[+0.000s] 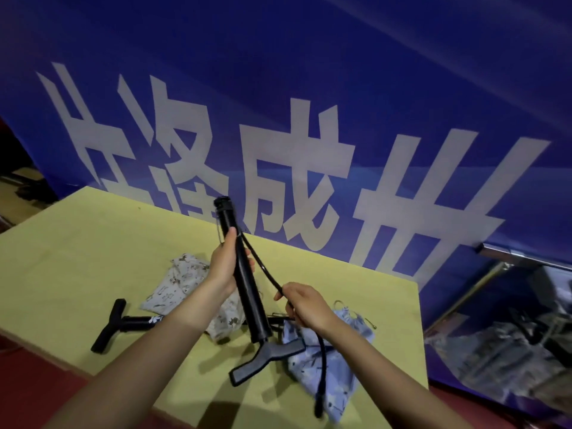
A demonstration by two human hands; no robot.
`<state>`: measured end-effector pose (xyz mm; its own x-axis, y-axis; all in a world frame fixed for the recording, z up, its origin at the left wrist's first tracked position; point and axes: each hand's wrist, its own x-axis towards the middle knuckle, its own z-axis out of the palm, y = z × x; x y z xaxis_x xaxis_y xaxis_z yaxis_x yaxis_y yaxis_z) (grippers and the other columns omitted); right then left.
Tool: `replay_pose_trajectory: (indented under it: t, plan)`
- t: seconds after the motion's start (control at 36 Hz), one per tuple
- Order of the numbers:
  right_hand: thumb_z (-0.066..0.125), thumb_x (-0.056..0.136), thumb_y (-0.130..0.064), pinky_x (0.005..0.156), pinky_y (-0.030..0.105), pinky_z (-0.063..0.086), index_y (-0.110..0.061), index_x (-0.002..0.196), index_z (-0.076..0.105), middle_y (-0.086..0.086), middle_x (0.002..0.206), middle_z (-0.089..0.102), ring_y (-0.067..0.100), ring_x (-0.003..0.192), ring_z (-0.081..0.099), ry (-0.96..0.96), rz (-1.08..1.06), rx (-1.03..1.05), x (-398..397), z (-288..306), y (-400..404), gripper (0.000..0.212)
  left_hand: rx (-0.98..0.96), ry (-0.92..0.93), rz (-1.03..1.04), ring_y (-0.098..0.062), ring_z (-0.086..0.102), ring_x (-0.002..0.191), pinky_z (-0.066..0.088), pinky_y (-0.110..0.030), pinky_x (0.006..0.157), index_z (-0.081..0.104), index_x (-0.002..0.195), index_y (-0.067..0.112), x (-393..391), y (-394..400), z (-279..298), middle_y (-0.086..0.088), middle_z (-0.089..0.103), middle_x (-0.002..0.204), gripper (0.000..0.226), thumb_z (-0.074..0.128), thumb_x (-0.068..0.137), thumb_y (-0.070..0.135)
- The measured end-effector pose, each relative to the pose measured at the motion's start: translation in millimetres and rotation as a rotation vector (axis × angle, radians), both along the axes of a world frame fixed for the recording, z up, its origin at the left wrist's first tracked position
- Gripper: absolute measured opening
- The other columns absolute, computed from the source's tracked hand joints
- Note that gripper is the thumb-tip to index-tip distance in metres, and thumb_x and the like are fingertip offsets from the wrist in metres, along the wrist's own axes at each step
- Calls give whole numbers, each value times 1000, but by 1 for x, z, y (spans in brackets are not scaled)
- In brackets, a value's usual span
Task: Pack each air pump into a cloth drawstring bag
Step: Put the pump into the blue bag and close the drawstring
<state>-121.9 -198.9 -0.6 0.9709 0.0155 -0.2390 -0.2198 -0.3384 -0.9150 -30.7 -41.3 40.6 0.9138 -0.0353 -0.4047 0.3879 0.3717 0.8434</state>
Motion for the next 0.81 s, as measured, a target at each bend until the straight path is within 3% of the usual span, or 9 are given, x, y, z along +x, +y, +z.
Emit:
replay_pose_trajectory:
  t: [0.17,0.25,0.36,0.42,0.5,0.58,0.69,0.81]
  plan:
    - [42,102,-17,58,14,41,-14,110,69,4,67,59,3,56,56,63,24,162,-5,-1,-8,28,3,43,78,-18,51,51,47,-30,49,48,82,13,21,6,-3,-1,47,59,48,58,85,61]
    - [41,102,-23,43,18,35,-24,110,69,3,70,65,15,53,49,154,69,326,-5,3,-3,30,35,-55,11,-15,50,48,46,-27,46,51,84,15,25,0,-5,0,47,57,33,71,85,41]
    - [44,99,-29,44,23,29,-32,114,69,2,74,67,26,60,40,142,65,357,-4,-1,-3,29,126,-127,13,-17,54,54,47,-28,52,58,92,13,35,-8,-6,-1,53,63,18,70,87,26]
    - [41,101,-22,40,20,23,-29,113,69,3,72,66,17,53,38,112,27,388,-4,0,-5,31,135,-142,46,-18,56,63,48,-30,60,62,95,16,38,-12,-6,-1,56,71,16,69,87,29]
    - [40,102,-19,40,19,21,-25,112,68,2,66,63,8,43,33,71,-75,356,-3,1,-11,30,99,-143,76,-17,53,62,45,-33,64,58,84,22,41,-16,-6,1,51,68,13,68,88,30]
    - [44,101,-19,41,18,23,-22,106,70,0,64,61,8,43,33,5,-206,359,-1,-2,-18,27,9,-115,76,-16,53,63,45,-33,63,57,88,22,45,-19,-5,1,49,71,13,67,88,30]
    - [52,98,-15,40,21,25,-6,106,68,3,63,54,11,43,31,-61,-364,423,-2,-8,-23,20,-37,-107,54,-15,57,66,52,-31,67,59,95,21,50,-25,-5,1,54,78,20,71,86,34]
    - [56,96,-16,42,22,27,-5,93,66,0,57,47,11,44,34,-50,-380,399,-6,-14,-23,15,-6,-146,88,-14,62,61,53,-30,66,61,88,13,55,-30,-12,-2,61,74,29,74,83,37]
